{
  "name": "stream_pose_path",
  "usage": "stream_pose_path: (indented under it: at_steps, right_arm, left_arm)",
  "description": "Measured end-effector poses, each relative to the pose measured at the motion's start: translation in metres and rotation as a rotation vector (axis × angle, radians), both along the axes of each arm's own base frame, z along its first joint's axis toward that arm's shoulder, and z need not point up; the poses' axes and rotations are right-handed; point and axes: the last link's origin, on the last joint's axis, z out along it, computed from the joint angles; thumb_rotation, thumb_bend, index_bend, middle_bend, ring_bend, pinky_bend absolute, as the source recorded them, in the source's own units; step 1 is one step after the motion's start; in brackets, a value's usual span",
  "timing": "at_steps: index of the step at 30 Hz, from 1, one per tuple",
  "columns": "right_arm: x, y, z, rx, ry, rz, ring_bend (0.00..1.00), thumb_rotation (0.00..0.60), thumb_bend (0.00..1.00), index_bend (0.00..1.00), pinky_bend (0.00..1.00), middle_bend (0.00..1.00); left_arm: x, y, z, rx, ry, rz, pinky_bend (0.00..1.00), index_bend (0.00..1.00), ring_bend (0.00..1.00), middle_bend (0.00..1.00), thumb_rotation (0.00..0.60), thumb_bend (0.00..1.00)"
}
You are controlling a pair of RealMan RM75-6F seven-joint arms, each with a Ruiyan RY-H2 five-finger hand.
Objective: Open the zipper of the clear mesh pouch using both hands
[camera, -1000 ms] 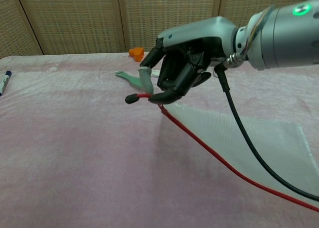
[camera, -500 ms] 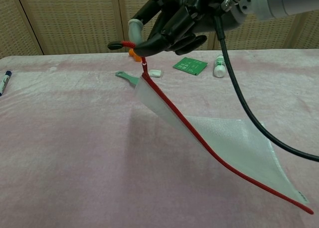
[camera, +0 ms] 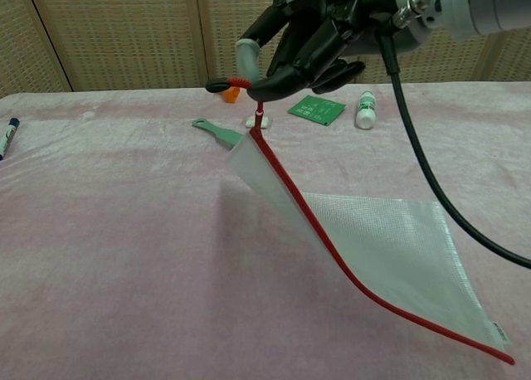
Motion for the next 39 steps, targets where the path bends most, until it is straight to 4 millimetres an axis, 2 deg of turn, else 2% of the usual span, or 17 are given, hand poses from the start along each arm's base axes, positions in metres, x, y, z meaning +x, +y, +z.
stream_pose_path:
  at_steps: [6,14,18,23,30,34,39]
  right_arm:
    - [0.009,-0.004,-0.001,-0.009,-0.016,0.000,0.95,0.600,0.76,0.82,1.00,0.98]
    - [0.030,-0.012,-0.002,-0.015,-0.034,0.015,0.95,0.600,0.76,0.82,1.00,0.98]
    - [0.036,-0.015,-0.007,-0.023,-0.023,0.024,0.95,0.600,0.77,0.82,1.00,0.98]
    - [0.034,-0.017,-0.013,-0.027,-0.008,0.016,0.95,0.600,0.77,0.82,1.00,0.98]
    - [0.033,-0.017,-0.014,-0.035,-0.005,0.011,0.95,0.600,0.77,0.82,1.00,0.98]
    - [0.032,-0.018,-0.013,-0.040,-0.007,0.007,0.95,0.600,0.77,0.82,1.00,0.98]
    - [0.029,-0.018,-0.014,-0.044,0.000,0.006,0.95,0.600,0.77,0.82,1.00,0.98]
  left_arm:
    - [0.030,0.035,-0.039,-0.122,-0.138,-0.136,0.98,0.16,0.84,0.90,0.600,0.00]
    - [0.055,0.056,-0.069,-0.226,-0.291,-0.169,0.98,0.28,0.84,0.90,0.600,0.00]
    - [0.066,0.058,-0.076,-0.271,-0.355,-0.169,0.98,0.28,0.84,0.90,0.600,0.00]
    - [0.086,0.058,-0.091,-0.339,-0.460,-0.172,0.98,0.28,0.84,0.90,0.600,0.00]
    - [0.103,0.056,-0.107,-0.401,-0.518,-0.171,0.98,0.29,0.84,0.90,0.600,0.00]
    - [0.108,0.055,-0.111,-0.431,-0.564,-0.164,0.98,0.30,0.84,0.90,0.600,0.14]
    - [0.115,0.051,-0.121,-0.469,-0.644,-0.169,0.98,0.30,0.84,0.90,0.600,0.15]
